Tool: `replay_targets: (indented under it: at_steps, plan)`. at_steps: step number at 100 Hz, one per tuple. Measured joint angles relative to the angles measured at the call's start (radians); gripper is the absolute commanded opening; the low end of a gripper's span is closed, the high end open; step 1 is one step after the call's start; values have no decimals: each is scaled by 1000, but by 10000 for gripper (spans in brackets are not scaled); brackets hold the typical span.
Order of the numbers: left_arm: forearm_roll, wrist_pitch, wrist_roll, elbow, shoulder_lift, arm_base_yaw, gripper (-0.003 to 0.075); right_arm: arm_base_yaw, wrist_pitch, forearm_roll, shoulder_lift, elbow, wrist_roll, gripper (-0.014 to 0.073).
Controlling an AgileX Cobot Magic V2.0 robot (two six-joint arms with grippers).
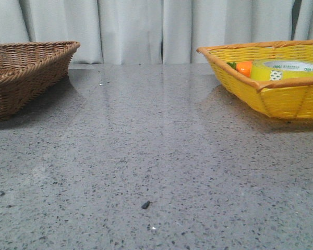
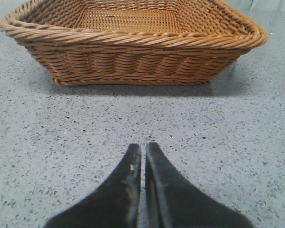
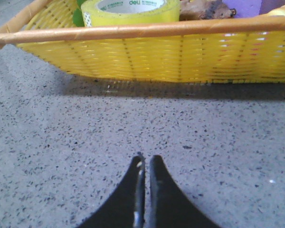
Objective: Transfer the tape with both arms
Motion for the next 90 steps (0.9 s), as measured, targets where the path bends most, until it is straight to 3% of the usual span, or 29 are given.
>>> replay_targets:
  at_steps: [16, 32, 60, 90]
  plan:
    - [0, 0, 0, 0, 0, 0, -21, 0, -82, 14, 0, 0, 0, -67]
    - [-8, -41, 0, 0, 0, 0, -21, 0, -200, 171, 0, 0, 0, -67]
    - [-84, -246, 0, 0, 0, 0, -21, 0, -188, 221, 0, 0, 2, -67]
    - [-112, -244, 0, 0, 0, 0, -21, 0, -186, 228, 0, 0, 2, -67]
